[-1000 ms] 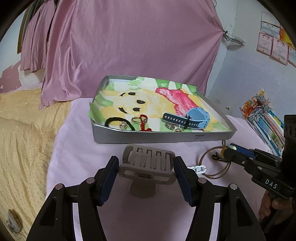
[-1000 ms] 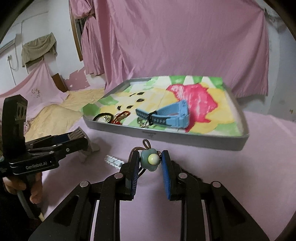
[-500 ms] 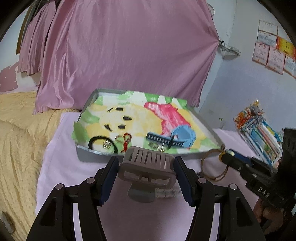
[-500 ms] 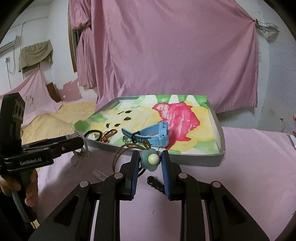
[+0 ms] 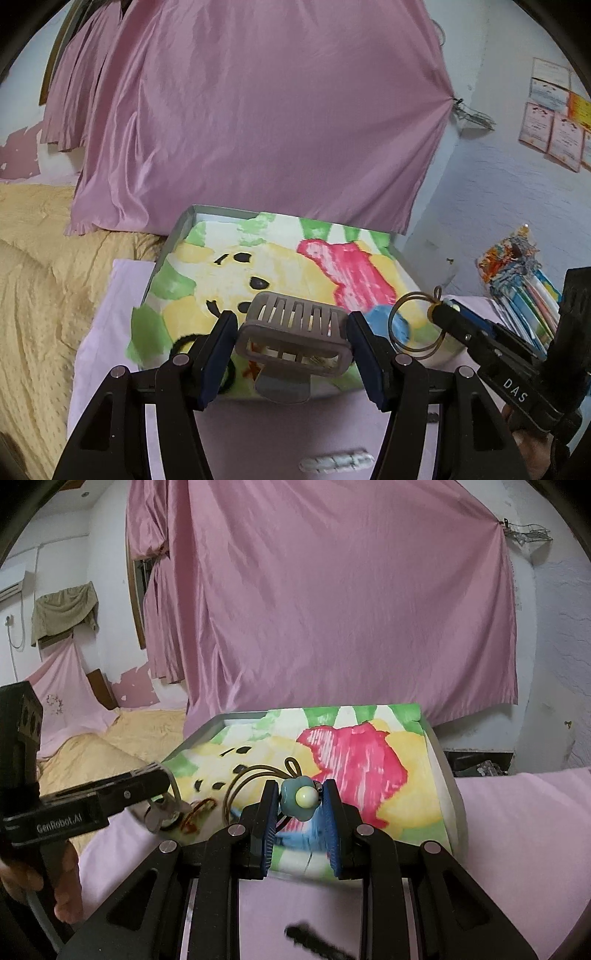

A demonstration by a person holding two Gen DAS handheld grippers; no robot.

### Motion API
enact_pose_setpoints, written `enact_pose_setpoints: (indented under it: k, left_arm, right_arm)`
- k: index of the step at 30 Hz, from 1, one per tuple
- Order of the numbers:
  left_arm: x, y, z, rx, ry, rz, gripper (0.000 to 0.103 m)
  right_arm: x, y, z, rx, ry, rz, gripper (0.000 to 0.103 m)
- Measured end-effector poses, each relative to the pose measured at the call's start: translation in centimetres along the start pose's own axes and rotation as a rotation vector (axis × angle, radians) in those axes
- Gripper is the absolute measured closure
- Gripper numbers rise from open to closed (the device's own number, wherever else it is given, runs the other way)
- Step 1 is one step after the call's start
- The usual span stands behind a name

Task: Organize jewelry
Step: 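Carry the ball-pendant keychain and grey clip over the tray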

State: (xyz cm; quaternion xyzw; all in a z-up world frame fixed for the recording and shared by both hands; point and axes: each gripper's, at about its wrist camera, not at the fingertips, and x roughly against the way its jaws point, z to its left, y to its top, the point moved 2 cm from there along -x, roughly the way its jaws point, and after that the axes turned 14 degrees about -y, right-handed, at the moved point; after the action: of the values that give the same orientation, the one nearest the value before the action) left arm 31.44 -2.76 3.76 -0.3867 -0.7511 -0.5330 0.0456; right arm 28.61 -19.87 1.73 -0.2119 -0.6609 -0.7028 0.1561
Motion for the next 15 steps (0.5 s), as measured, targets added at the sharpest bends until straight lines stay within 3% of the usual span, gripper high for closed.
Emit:
enact_pose_setpoints:
  k: [9, 15]
  left_arm:
    - [-2.6, 0.4, 2.3, 0.042, 0.101, 0.061, 0.044]
    - [-3.0, 0.1, 2.9, 0.05, 0.124, 0.073, 0.044]
  right_arm:
    - [-3.1, -0.3, 2.2, 0.077, -0.04, 0.066, 0.082]
    - [-4.0, -0.7, 2.1, 0.086, -0.041, 0.094, 0.082]
